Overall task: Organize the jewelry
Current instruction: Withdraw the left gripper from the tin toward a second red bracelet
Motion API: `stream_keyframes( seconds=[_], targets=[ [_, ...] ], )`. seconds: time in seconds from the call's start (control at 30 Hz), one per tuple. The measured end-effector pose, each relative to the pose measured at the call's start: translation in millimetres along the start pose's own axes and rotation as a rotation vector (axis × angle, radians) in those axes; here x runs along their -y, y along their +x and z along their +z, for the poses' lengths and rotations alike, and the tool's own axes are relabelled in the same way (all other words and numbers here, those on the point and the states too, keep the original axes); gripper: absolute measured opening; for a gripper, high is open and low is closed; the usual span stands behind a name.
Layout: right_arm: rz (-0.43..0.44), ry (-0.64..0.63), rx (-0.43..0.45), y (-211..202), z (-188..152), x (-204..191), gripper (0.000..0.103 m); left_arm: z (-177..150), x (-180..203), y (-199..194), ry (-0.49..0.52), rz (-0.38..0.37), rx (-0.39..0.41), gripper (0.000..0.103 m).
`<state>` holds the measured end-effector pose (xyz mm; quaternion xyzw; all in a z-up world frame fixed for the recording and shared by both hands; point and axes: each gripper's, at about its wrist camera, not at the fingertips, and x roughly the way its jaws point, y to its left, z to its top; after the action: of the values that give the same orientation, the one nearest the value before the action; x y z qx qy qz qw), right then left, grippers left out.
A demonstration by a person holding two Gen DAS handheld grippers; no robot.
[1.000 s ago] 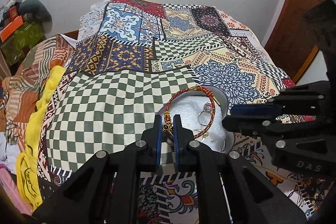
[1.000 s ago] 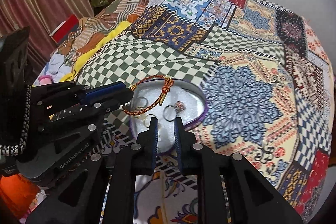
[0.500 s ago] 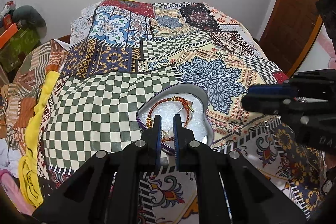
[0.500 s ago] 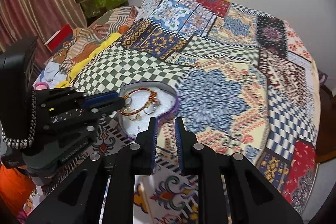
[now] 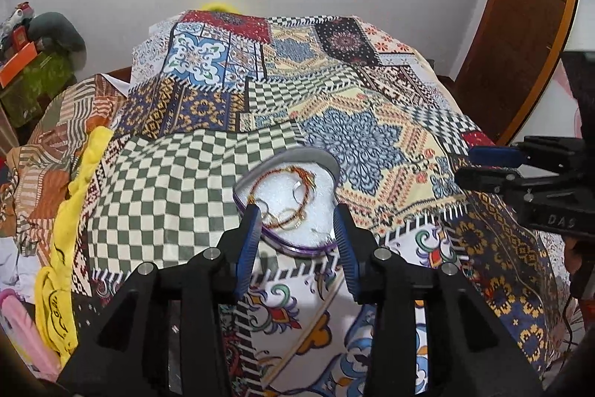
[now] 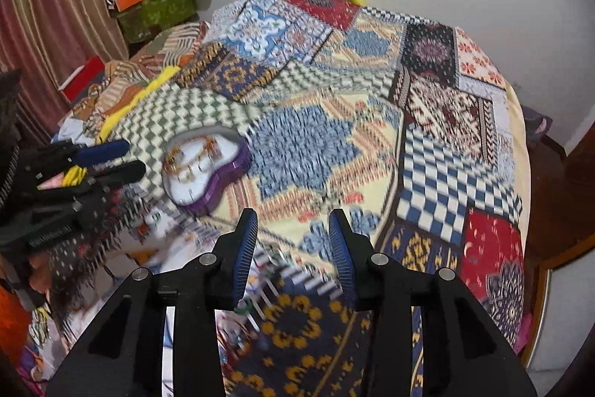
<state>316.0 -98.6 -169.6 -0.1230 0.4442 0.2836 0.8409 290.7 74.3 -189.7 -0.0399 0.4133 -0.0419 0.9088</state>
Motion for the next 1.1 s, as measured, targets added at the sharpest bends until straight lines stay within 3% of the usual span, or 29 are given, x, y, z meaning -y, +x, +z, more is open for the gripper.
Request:
stream_keyframes(
  seconds=[0.4, 0.83, 1.1],
  targets=[
    [-0.010, -0.061, -0.045, 23.0, -26.5, -7.4, 0.036, -22.7, 21.1, 10.5, 0.065, 0.014, -0.035, 0.040],
    [0.009, -0.082, -0.027, 32.7, -23.6, -11.8, 0.010, -27.7, 26.3, 14.7, 0.083, 0.008, -0.035, 0.040],
    [-0.007, -0.071, -0.016, 23.8, -26.6, -12.2, 0.010, -32.7, 34.5, 4.9, 0.082, -0.009, -0.047, 0.040]
  ],
)
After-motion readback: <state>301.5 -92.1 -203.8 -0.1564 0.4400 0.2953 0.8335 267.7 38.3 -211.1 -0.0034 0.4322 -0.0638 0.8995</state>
